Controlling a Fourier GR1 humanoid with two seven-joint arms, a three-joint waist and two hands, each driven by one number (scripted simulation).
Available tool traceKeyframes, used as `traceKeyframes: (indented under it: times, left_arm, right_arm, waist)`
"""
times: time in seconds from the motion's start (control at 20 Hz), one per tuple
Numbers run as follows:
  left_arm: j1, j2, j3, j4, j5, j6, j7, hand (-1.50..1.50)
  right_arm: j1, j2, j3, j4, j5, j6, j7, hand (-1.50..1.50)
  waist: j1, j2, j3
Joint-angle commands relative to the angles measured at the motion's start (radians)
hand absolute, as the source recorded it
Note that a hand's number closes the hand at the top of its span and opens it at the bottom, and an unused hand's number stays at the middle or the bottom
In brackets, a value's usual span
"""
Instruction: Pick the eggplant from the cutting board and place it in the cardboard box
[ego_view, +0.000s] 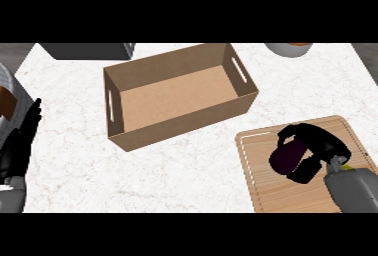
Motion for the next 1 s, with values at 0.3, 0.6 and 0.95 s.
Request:
traceKeyframes:
  times: [0.3,0.6,0.95]
  left_arm:
    - [-0.008,0.019,0.033,-0.022,0.011,-0.021,0.049,0.00]
    - [-0.004,-0.015,0.011,-0.025,-0.014,0.005,0.047,0.00]
    - [0.010,0.008,0.034,0.013,-0.009,-0.014,-0.011,0.00]
  right_arm:
    - [0.125,0.203,0.079,-0.211,0.247,-0.324,0.300,1.50]
    - [0.209,0.238,0.197,-0.493,0.478,-0.356,0.554,1.50]
    - [0.216,0.224,0.355,-0.759,0.729,-0.352,0.663,1.50]
  waist:
    - [-0.026,-0.001,0.007]
    - [-0.024,0.000,0.007]
    - [-0.017,0.001,0.007]
